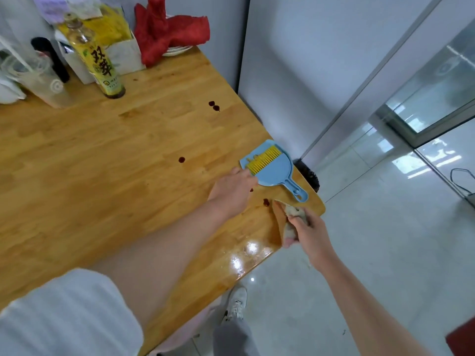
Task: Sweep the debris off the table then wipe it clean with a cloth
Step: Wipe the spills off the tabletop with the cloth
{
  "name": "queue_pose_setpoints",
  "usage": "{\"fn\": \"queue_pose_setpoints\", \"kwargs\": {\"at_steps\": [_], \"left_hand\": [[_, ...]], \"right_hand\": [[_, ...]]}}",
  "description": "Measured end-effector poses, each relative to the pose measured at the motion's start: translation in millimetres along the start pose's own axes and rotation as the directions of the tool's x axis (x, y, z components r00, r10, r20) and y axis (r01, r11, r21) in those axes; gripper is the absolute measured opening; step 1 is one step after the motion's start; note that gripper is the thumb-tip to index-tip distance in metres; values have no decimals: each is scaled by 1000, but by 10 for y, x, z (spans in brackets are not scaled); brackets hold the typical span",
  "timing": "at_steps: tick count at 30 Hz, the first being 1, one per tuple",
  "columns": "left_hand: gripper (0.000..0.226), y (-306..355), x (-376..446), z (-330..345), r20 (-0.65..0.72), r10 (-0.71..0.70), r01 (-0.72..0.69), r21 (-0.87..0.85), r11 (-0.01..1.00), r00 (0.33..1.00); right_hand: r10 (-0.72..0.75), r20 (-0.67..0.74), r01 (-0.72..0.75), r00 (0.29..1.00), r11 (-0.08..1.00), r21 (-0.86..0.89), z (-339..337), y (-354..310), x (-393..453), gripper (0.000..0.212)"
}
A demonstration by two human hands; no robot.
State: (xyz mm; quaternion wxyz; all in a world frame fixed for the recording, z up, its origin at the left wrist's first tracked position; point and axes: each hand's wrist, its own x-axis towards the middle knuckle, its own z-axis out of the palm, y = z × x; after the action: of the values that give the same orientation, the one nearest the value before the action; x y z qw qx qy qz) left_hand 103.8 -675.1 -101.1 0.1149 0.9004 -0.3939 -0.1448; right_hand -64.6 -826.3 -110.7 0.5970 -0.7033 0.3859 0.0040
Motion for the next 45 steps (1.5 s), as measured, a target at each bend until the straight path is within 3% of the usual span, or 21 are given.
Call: {"fn": "queue_pose_setpoints", "kwargs": {"at_steps": [5,15,20,27,30,34,37,41,45], "left_hand": [[32,164,408,158,-3,58,-58,20,998,998],[17,36,535,296,-22,64,-64,-19,998,998],[15,-507,155,-43,-39,19,-19,-14,1000,999],[12,-1421,-867,-369,85,-92,85,84,993,992],[8,-1721,-1319,-444,152,-150,131,127,983,977],[13,-2051,-1808,-433,232,-262,214,211,954,937],[15,-2149,-1995,-432,275,-304,232,266,936,912],[19,-2137,-2010,-528,351,-325,164,417,894,878],[26,-1791,-1617,-568,229,-279,196,328,924,933]], "right_hand": [[8,-72,7,997,979,202,-301,-49,-5,22],[41,-155,-13,987,984,177,-405,86,137,21],[12,-185,14,983,990,138,-253,-126,154,20],[-95,-182,91,979,995,-31,448,-434,188,10],[-179,-270,145,946,979,-140,582,-516,177,9],[-149,-354,93,923,981,-170,472,-440,221,9],[-128,-376,56,918,979,-195,353,-375,235,6],[-179,-362,41,915,933,-358,258,-393,287,5],[-222,-325,24,919,856,-516,192,-415,337,4]]}}
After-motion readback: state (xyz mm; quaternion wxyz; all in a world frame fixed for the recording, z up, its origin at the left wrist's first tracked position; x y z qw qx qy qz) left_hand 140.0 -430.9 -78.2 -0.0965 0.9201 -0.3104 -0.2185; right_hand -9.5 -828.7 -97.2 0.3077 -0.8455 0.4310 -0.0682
